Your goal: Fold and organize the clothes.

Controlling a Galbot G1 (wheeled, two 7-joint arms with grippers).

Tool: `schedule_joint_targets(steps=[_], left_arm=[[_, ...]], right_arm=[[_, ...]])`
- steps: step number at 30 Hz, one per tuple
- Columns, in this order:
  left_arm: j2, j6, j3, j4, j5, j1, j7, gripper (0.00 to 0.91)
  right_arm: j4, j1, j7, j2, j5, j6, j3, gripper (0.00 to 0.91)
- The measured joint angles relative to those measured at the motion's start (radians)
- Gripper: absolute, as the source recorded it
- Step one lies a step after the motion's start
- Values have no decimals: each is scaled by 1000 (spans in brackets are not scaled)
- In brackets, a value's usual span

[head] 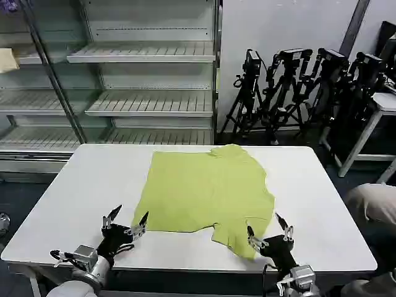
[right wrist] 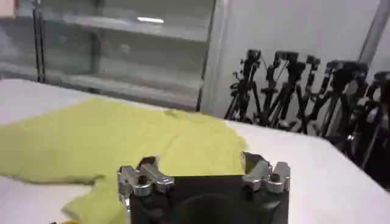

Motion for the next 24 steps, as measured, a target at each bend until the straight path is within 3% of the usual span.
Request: schedule_joint_targets(steps=[10, 24], left_arm=[[2, 74, -10, 33, -37, 2, -27, 907], [2, 111, -20, 57, -82, -23, -46, 907]], right_arm=[[15, -33, 32, -5, 28, -46, -26, 907], [16, -43, 53, -4, 42, -67, -54, 907]])
